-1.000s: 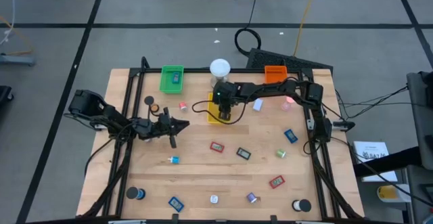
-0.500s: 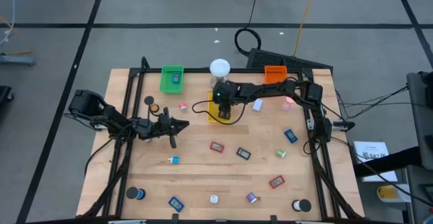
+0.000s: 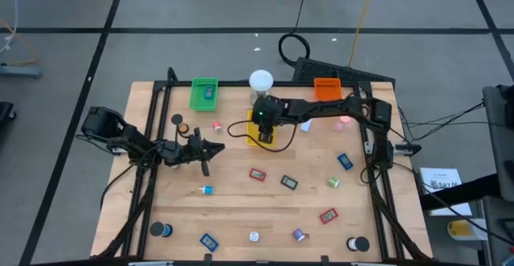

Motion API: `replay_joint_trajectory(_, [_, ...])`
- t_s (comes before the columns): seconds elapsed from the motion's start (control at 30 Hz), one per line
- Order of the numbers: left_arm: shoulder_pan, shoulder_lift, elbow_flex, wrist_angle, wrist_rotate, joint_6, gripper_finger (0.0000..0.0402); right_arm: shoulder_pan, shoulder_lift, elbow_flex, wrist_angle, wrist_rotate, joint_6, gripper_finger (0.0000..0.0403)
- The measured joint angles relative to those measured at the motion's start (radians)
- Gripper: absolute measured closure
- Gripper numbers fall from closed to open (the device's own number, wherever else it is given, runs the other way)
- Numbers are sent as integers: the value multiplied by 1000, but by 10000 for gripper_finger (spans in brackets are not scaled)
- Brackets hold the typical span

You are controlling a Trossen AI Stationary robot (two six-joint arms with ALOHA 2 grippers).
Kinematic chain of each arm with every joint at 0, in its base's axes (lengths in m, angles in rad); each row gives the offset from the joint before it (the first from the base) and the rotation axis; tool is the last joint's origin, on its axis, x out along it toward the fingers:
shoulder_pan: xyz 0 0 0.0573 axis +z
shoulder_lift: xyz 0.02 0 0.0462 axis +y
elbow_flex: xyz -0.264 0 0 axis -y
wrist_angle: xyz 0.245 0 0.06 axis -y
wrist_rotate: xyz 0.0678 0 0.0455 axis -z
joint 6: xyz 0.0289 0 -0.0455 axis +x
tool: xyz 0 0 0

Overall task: Pick & Place Office items
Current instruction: Put the pink white hourglass into the orange bin

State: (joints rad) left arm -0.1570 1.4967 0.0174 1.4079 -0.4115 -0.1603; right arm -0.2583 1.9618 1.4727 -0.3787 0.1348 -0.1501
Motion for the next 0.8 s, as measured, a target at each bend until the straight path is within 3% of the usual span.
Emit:
replay_joint_trajectory(0.2, [-2,0,0,0,0,0,364,18,-73,0,-87,3,39,283])
replay_joint_trajectory(0.53, [-2,0,0,-8,1,-1,364,73,-180,-62,-147,4,95,391])
replay_joint_trajectory(0.8, [-3,0,0,-7,11,-1,364,135,-359,-315,76,51,174,398])
